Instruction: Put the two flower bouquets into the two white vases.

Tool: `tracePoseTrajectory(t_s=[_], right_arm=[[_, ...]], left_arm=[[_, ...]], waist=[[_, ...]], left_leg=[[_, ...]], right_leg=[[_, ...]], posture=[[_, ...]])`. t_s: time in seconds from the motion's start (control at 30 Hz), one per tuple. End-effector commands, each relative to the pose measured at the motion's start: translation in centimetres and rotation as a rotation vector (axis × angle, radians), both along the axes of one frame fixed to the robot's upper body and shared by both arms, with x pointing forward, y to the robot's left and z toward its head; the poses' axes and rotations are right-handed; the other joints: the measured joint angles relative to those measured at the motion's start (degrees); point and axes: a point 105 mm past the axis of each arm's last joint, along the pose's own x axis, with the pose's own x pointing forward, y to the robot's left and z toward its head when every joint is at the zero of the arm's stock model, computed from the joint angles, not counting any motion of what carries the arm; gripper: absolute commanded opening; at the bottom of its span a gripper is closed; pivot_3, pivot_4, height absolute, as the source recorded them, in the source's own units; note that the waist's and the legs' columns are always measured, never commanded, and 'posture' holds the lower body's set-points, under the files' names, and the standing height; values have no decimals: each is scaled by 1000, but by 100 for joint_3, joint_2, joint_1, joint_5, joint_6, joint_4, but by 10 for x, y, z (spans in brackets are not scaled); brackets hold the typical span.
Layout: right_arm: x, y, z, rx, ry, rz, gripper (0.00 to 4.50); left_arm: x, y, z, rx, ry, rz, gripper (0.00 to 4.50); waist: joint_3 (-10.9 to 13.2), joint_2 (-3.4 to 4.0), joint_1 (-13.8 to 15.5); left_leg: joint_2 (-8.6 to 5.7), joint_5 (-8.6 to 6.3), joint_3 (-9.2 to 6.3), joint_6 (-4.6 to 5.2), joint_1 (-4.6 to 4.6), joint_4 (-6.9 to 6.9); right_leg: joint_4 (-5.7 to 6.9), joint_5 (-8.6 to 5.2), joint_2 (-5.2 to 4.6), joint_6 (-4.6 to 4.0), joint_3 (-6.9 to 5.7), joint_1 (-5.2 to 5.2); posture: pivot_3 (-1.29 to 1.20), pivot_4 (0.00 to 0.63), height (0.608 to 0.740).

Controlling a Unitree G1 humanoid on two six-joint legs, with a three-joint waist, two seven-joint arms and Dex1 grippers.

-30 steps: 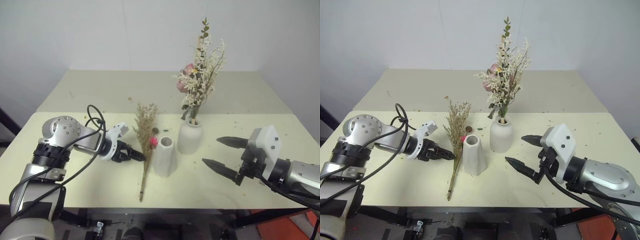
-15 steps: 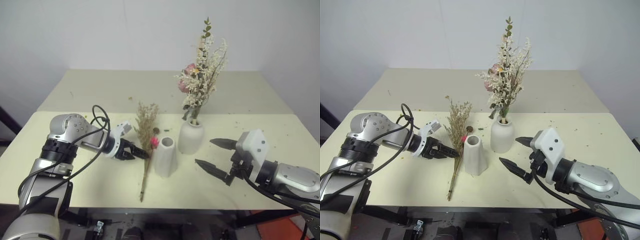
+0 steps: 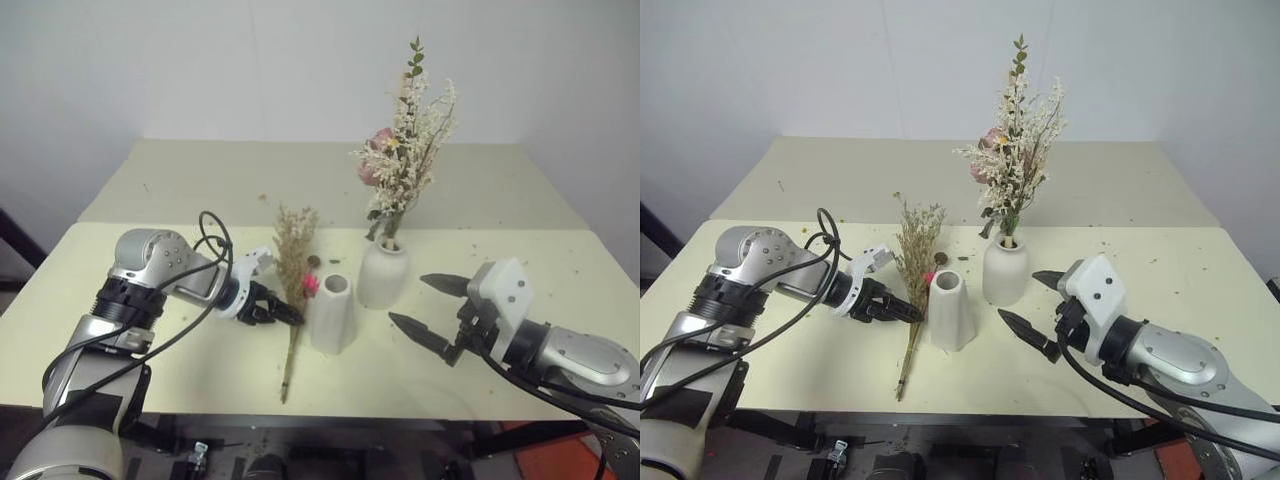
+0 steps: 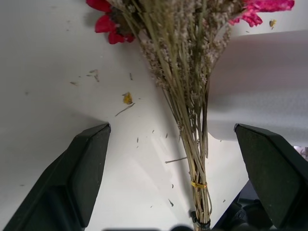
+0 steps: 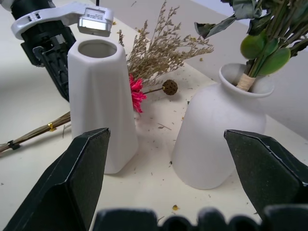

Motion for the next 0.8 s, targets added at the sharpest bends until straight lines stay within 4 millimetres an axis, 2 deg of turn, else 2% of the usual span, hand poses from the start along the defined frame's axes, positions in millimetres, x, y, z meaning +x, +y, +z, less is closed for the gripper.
tracePoseTrajectory(t_s=[0.03, 0.13, 0.57, 0.8], right_arm=[[-1, 3, 9, 9, -48, 3, 4493], [0, 2, 8, 11, -49, -6, 4500], [3, 2, 6, 24, -58, -32, 4500], [3, 0, 6, 23, -60, -41, 4500]], left_arm=[[-10, -2, -17, 43, 51, -34, 4500], [-10, -2, -17, 49, 49, -35, 3908], [-10, -1, -18, 50, 43, -44, 16], [2, 33, -1, 68, -19, 68, 16]], waist=[[0, 0, 4], [-1, 0, 5], [-1, 0, -55], [-1, 0, -83]], left_leg=[[0, 0, 0, 0, 0, 0], [0, 0, 0, 0, 2, 0], [1, 0, 0, 0, 0, 0], [3, 0, 0, 0, 2, -2]], right_leg=[[0, 0, 0, 0, 0, 0], [0, 0, 0, 0, 0, 1], [1, 0, 2, 0, 1, -2], [5, 0, 5, -1, 1, -6]], posture=[[0, 150, 740], [0, 150, 740], [0, 150, 740], [0, 150, 740]])
